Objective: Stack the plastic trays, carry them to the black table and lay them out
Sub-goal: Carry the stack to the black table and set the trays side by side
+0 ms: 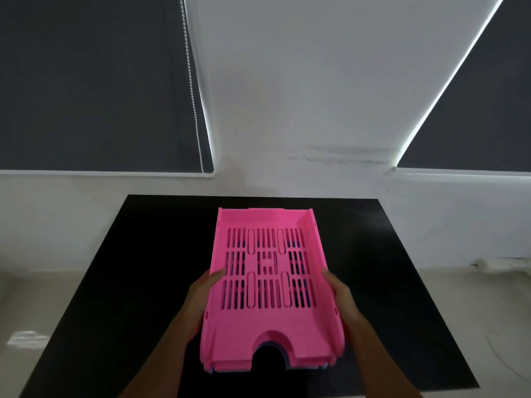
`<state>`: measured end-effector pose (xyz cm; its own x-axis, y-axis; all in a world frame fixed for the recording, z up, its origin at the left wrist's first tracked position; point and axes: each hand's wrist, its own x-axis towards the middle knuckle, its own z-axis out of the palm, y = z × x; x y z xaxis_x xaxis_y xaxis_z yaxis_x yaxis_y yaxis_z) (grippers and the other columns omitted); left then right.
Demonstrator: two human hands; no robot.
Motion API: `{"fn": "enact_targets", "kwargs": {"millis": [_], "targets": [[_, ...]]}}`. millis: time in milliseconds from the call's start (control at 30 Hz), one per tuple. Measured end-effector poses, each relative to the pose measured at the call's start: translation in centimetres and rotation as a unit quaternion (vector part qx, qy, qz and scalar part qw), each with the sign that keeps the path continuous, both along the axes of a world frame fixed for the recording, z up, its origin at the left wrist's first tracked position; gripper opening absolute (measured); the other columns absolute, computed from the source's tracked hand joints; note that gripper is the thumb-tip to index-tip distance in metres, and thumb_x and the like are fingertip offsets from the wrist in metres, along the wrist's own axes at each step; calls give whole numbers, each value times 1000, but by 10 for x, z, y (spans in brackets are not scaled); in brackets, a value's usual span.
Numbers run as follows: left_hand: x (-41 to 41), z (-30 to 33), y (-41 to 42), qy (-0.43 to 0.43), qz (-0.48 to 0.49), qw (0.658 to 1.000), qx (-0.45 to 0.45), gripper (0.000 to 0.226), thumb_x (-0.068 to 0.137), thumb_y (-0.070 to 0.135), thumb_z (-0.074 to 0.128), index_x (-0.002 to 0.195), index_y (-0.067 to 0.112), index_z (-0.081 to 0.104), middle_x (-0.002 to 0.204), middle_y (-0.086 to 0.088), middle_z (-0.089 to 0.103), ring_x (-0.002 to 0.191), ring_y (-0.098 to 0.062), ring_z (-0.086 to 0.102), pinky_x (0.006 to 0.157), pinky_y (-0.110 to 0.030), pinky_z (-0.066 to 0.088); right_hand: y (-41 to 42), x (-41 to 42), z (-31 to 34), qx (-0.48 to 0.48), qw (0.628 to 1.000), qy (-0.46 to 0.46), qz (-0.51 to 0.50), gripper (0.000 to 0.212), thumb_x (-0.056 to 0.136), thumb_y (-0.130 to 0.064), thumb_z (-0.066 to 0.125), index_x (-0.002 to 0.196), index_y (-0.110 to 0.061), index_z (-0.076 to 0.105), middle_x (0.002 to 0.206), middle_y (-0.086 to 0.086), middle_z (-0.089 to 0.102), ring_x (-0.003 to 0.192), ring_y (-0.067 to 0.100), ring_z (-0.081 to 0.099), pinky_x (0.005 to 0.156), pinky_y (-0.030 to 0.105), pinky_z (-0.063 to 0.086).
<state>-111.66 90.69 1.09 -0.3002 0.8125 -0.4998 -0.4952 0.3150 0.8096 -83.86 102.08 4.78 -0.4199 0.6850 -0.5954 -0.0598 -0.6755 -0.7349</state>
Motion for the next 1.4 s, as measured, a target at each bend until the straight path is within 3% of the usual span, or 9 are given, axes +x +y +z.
{"fn": "enact_targets", "kwargs": {"millis": [233,367,500,667,800,933,1033,1233,1400], "targets": [[-7,-6,23,9,-3,1000,-1,66,76,43,80,135,19,62,121,-21,71,108,-43,69,98,-67,48,25,-7,-10,-13,1000,13,1,46,98,-36,50,121,0,65,99,24,74,80,34,73,70,43,63],[0,10,32,75,29,997,15,40,96,21,58,135,22,59,111,-18,75,96,-37,73,88,-58,57,32,-8,-2,135,989,-67,5,25,99,-20,54,121,-25,65,104,12,78,88,32,77,72,43,63],[18,47,50,120,25,991,47,48,88,27,61,135,16,59,106,-15,77,85,-29,75,87,-55,57,47,-7,22,216,973,-82,28,29,104,-18,47,121,-26,68,108,11,77,88,26,77,74,37,64],[56,79,90,164,22,984,66,50,90,34,66,137,22,58,131,-17,67,109,-35,69,98,-62,51,82,40,49,248,965,-77,20,29,103,-22,50,118,-36,70,97,7,78,79,21,75,71,37,64],[120,83,130,179,-7,982,66,47,88,35,64,133,20,60,121,-12,73,111,-35,69,99,-61,51,113,101,54,249,963,-102,-8,32,102,-21,51,104,-44,74,97,7,79,79,25,76,75,46,64],[185,74,165,175,-56,982,50,51,90,35,65,139,22,55,125,-1,71,116,-23,68,96,-44,55,141,170,42,248,955,-155,-36,35,102,-16,49,106,-41,73,95,1,81,78,23,78,69,43,64],[222,59,182,183,-86,979,14,62,83,47,66,141,31,51,134,4,66,121,-20,64,104,-51,49,153,209,23,232,954,-183,-45,36,103,-14,45,106,-35,74,97,4,80,79,25,79,67,41,64],[259,24,193,180,-98,976,-78,45,90,29,66,133,24,57,117,2,73,103,-18,73,93,-50,58,162,243,-26,176,960,-217,-28,40,105,-13,39,108,-32,74,100,5,80,86,31,78,78,52,63],[262,-11,194,201,-98,962,-156,59,75,45,71,129,26,57,118,0,72,103,-23,71,92,-53,57,161,240,-48,188,950,-247,25,36,106,-18,36,120,-23,69,100,7,78,79,23,78,68,37,65]]}}
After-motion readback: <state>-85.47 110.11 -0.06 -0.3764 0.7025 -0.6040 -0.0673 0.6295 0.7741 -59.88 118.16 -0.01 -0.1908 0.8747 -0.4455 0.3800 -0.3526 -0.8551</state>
